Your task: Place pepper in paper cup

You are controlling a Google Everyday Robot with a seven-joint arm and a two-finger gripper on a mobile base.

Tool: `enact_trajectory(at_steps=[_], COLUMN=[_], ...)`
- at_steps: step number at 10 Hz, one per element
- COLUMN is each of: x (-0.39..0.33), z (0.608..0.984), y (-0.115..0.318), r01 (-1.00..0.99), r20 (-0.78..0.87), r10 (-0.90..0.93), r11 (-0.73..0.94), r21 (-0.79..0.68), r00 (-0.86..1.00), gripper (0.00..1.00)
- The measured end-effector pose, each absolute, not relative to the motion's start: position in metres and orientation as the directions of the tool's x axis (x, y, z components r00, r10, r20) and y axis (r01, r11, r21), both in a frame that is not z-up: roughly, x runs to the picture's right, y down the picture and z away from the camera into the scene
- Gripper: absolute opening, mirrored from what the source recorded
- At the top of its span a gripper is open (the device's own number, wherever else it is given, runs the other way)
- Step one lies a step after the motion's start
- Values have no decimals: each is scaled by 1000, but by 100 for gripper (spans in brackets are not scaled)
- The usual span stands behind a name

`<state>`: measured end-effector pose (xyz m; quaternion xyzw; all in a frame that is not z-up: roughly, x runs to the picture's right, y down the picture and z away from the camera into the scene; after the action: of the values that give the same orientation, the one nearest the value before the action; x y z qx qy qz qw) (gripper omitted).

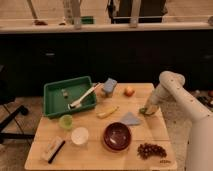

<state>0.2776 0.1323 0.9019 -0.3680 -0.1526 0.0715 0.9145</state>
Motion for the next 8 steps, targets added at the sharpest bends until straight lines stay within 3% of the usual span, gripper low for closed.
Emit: enact_trajectory(at_steps=[8], x=[254], z=[880], y=[105], r01=[-51], r20=[255], r10=[264], r11=[781], r21=[-623], r00=[930], gripper=[0])
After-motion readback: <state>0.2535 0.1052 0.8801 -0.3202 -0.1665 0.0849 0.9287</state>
